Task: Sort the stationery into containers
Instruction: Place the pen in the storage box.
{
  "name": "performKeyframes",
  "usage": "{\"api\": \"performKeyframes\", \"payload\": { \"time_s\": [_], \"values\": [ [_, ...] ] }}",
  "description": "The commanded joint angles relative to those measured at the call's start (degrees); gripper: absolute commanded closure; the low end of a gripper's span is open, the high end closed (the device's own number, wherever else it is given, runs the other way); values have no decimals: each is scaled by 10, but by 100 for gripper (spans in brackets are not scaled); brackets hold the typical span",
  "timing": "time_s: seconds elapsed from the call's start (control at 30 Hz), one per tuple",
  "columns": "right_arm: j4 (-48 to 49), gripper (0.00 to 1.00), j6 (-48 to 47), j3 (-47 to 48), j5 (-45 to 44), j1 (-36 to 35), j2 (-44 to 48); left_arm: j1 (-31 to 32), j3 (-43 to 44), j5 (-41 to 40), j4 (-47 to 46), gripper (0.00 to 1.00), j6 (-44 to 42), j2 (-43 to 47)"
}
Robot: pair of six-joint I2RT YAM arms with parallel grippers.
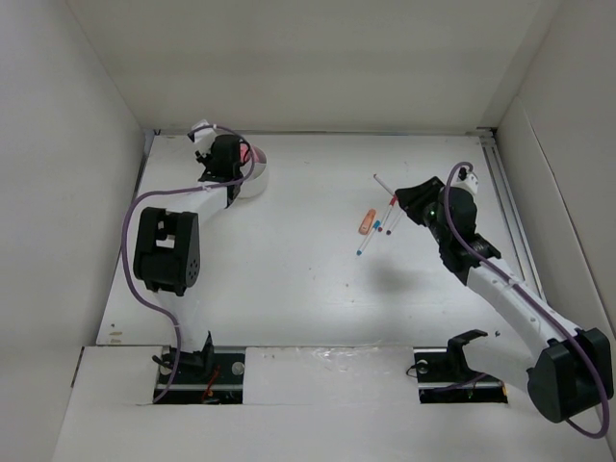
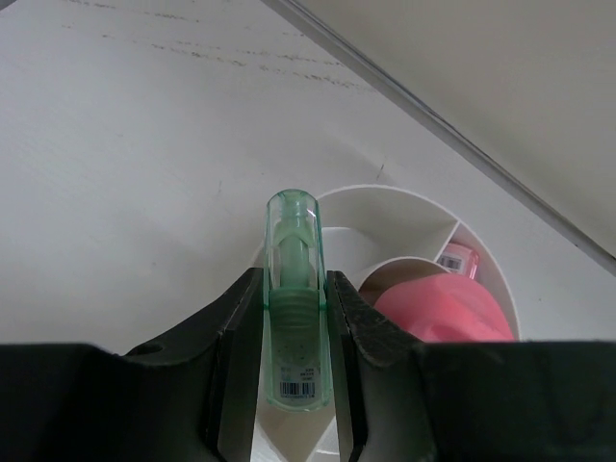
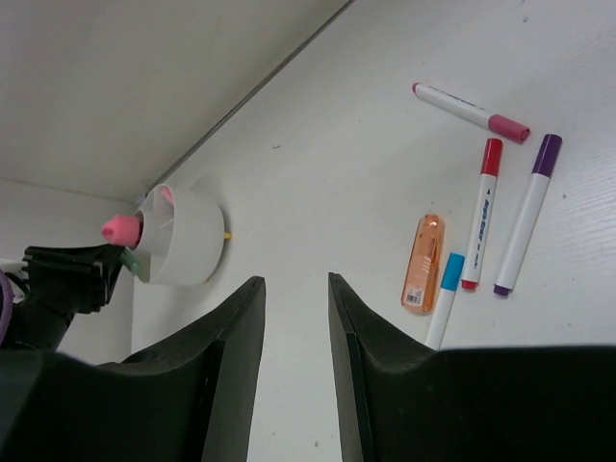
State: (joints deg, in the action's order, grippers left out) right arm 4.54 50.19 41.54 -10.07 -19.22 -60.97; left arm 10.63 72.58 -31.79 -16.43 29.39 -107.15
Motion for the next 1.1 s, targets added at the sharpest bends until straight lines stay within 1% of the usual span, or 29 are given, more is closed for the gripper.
{"api": "performKeyframes", "payload": {
  "time_s": [0.0, 0.1, 0.2, 0.23, 0.33, 0.37, 0.5, 0.73, 0.8, 0.87, 0.9, 0.97, 1.0, 1.03, 1.07],
  "values": [
    [25, 61, -12, 28, -3, -6, -1, 8, 26, -16, -22, 92, -11, 6],
    [25, 61, -12, 28, -3, -6, -1, 8, 20, -16, -22, 85, -11, 6],
    [25, 61, -12, 28, -3, -6, 4, 8, 20, -21, -17, 81, -11, 6],
    [25, 61, -12, 21, -3, -6, 10, 8, 20, -21, -17, 81, -11, 6],
    [25, 61, -12, 21, -3, -6, 10, 8, 20, -21, -10, 75, 1, 6],
    [25, 61, -12, 21, -3, -6, 10, 8, 13, -21, -10, 72, 1, 12],
    [25, 61, -12, 21, -3, -6, 10, 8, 0, -15, -10, 66, 1, 33],
    [25, 61, -12, 21, 4, -11, 10, 8, -12, 3, -19, 66, 1, 61],
    [25, 61, -12, 21, 4, -11, 16, 8, -30, 10, -24, 73, 6, 74],
    [25, 61, -12, 21, -2, -11, 16, 25, -51, 16, -43, 79, 6, 105],
    [25, 63, -12, 21, -2, -11, 16, 34, -59, 16, -48, 80, -2, 117],
    [25, 73, -12, 21, -2, -11, 16, 61, -76, 16, -75, 82, -21, 153],
    [25, 78, -12, 21, -2, -11, 16, 101, -102, 16, -94, 82, -34, 163],
    [25, 85, -12, 21, -13, -11, 16, 125, -112, 11, -109, 82, -44, 170],
    [25, 94, -12, 21, -20, -11, 16, 148, -119, 11, -131, 80, -54, 170]
  ]
}}
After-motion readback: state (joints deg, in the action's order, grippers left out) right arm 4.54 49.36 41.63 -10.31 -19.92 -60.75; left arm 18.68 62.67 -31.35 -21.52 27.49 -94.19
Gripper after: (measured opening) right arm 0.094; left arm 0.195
